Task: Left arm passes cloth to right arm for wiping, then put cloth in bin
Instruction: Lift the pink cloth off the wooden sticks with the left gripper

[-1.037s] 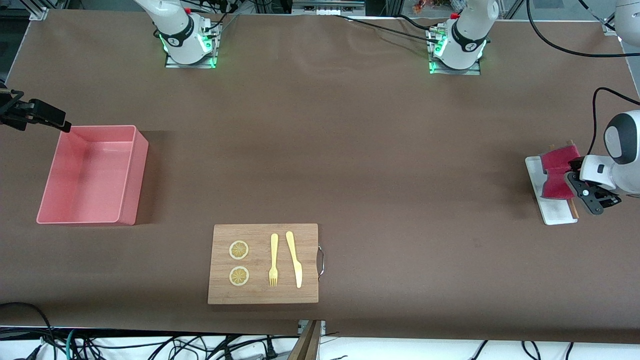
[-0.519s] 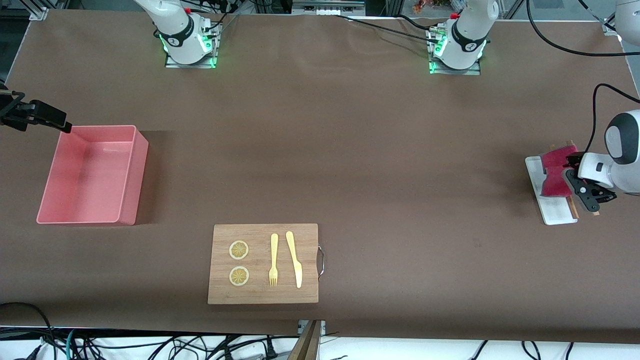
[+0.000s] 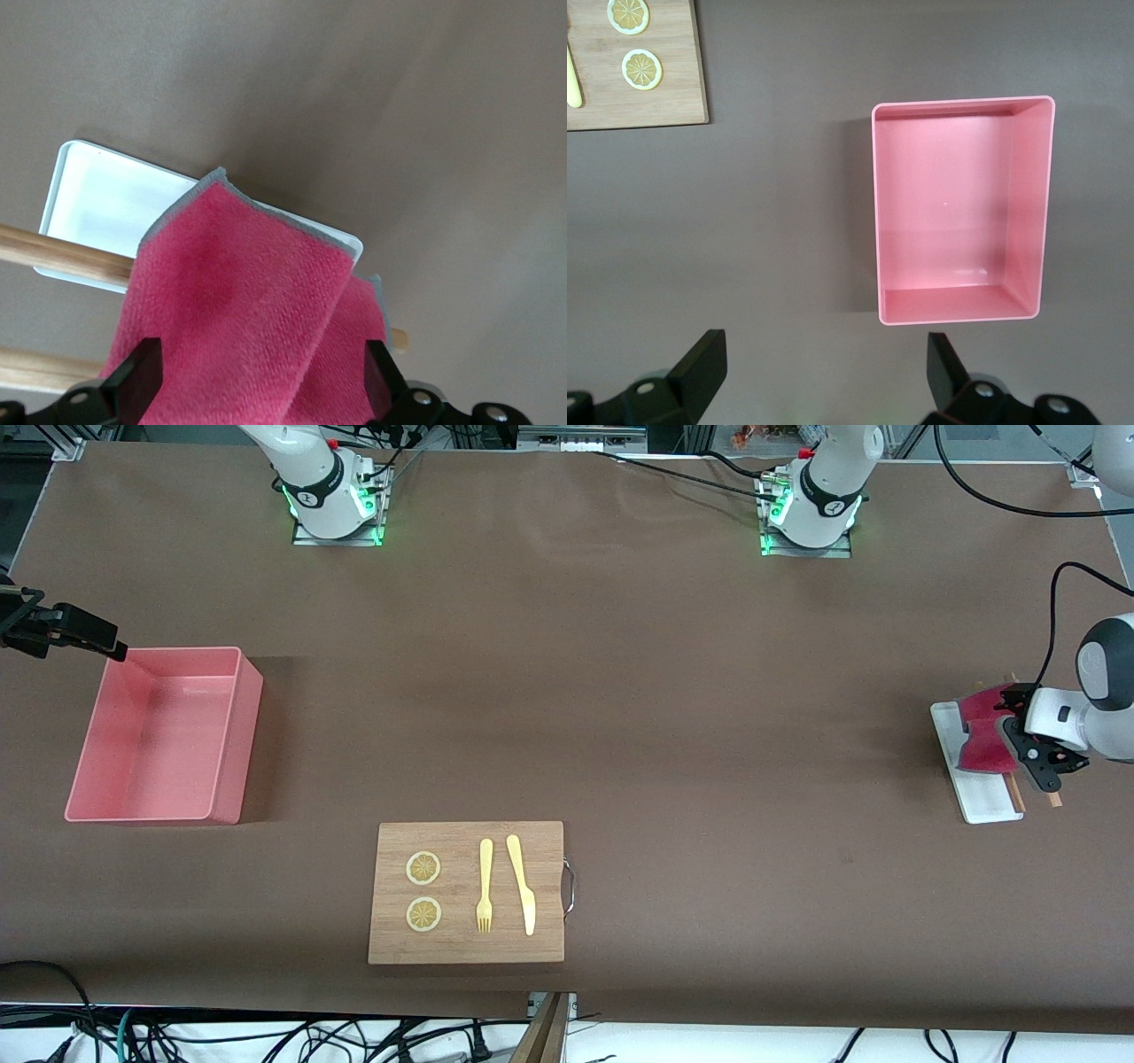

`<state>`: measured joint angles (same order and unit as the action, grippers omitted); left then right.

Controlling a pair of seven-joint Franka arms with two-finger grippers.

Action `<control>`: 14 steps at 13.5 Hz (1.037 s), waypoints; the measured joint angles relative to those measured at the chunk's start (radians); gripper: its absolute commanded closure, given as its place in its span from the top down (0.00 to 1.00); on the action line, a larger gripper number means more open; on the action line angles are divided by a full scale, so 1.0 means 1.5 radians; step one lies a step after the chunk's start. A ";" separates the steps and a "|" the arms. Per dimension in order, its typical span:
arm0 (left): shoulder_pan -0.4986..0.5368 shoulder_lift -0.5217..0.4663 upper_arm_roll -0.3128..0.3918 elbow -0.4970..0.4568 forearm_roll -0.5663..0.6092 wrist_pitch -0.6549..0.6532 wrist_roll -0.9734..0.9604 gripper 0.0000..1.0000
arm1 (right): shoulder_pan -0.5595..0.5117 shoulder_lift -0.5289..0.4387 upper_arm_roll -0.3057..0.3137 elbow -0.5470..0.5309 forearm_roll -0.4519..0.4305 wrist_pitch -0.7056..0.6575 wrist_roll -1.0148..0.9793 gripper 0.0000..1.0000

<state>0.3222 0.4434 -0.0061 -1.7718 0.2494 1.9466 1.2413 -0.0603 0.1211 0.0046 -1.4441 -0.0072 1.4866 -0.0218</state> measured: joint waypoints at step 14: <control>0.013 -0.003 -0.004 0.032 0.000 -0.030 0.032 0.00 | 0.000 0.001 0.000 0.000 0.000 0.000 0.000 1.00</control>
<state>0.3424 0.4395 -0.0115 -1.7235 0.2492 1.9019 1.2888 -0.0604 0.1233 0.0040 -1.4441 -0.0072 1.4866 -0.0219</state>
